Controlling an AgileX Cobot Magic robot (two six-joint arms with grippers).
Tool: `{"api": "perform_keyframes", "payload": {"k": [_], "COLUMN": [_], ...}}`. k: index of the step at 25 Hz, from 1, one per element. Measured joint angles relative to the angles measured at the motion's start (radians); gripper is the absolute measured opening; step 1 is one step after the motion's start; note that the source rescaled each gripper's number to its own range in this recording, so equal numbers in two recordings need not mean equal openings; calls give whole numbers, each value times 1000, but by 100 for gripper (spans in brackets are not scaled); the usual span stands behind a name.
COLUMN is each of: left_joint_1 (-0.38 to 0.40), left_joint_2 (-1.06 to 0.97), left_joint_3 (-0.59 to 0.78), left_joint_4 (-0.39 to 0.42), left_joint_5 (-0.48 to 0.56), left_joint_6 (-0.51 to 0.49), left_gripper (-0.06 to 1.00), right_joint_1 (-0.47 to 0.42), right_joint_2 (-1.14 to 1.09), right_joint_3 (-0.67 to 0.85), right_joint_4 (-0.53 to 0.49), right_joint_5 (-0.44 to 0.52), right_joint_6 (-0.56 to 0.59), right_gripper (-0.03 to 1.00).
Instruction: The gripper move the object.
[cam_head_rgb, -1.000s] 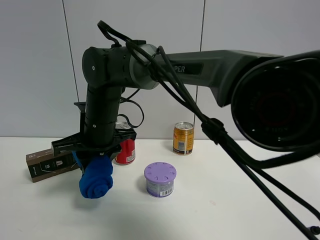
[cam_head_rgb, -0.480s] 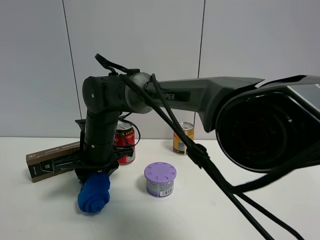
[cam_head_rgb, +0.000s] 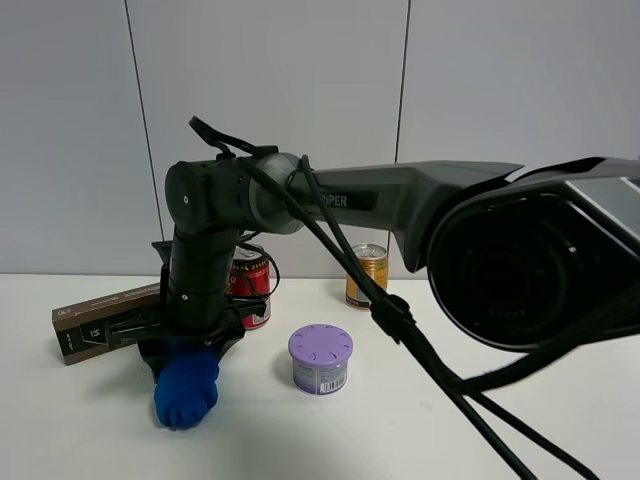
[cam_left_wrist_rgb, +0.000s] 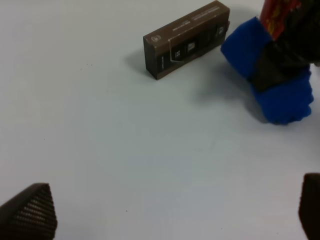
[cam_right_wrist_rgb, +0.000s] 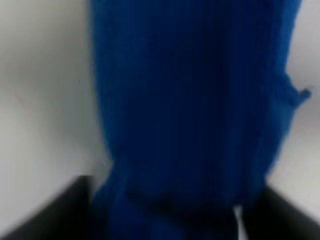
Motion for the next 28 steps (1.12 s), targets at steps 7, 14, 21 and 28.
{"api": "perform_keyframes", "payload": {"k": [7, 14, 21, 28], "left_joint_1": [0, 0, 0, 0], "left_joint_2": [0, 0, 0, 0], "left_joint_3": [0, 0, 0, 0], "left_joint_4": [0, 0, 0, 0], "left_joint_5": [0, 0, 0, 0], "left_joint_6": [0, 0, 0, 0], "left_gripper": [100, 100, 100, 100], "right_joint_1": [0, 0, 0, 1], "right_joint_2": [0, -30, -266, -506], "right_joint_3": [0, 1, 0, 0], "right_joint_4": [28, 34, 31, -49], "right_joint_5": [-8, 41, 183, 221], "right_joint_6": [0, 0, -62, -177], "right_gripper": [99, 100, 100, 100]}}
